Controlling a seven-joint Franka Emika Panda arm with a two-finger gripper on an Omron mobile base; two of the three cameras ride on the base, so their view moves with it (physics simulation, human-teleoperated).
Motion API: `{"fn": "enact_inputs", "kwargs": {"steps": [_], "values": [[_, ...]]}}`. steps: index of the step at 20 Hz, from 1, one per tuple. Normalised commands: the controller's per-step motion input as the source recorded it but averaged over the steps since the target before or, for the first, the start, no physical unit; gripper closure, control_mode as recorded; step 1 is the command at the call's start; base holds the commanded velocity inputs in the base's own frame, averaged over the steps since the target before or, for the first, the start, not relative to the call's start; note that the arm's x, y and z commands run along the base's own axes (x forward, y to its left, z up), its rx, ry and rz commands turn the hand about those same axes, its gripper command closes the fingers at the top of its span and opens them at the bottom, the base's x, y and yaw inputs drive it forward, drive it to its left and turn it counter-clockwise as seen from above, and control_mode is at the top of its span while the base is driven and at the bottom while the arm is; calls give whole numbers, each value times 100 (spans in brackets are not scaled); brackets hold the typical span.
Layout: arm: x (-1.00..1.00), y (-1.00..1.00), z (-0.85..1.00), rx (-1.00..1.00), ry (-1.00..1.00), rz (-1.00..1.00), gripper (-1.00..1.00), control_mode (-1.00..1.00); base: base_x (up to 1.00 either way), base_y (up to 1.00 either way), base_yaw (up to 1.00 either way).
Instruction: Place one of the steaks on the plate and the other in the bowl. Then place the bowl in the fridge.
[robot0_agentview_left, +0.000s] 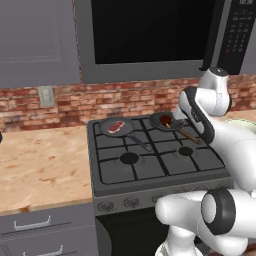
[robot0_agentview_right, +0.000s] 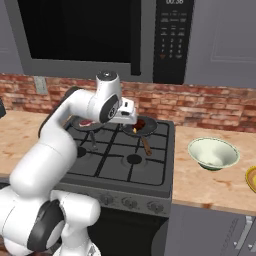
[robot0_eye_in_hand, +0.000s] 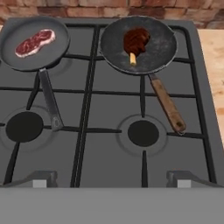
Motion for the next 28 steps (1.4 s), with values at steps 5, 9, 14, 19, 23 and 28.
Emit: {"fn": "enact_inputs", "kwargs": {"steps": [5, 9, 14, 19, 23, 28], "values": [[39, 0, -30, -2, -4, 0, -100, -100, 0, 0, 0], [40, 0, -28, 0, -3, 0, -100, -100, 0, 0, 0], [42, -1, -25, 0, 0, 0, -100, -100, 0, 0, 0], [46, 0, -16, 0, 0, 0, -100, -100, 0, 0, 0], [38, -11, -3, 0, 0, 0, -100, -100, 0, 0, 0], [42, -19, -8, 1, 0, 0, -100, -100, 0, 0, 0]]}}
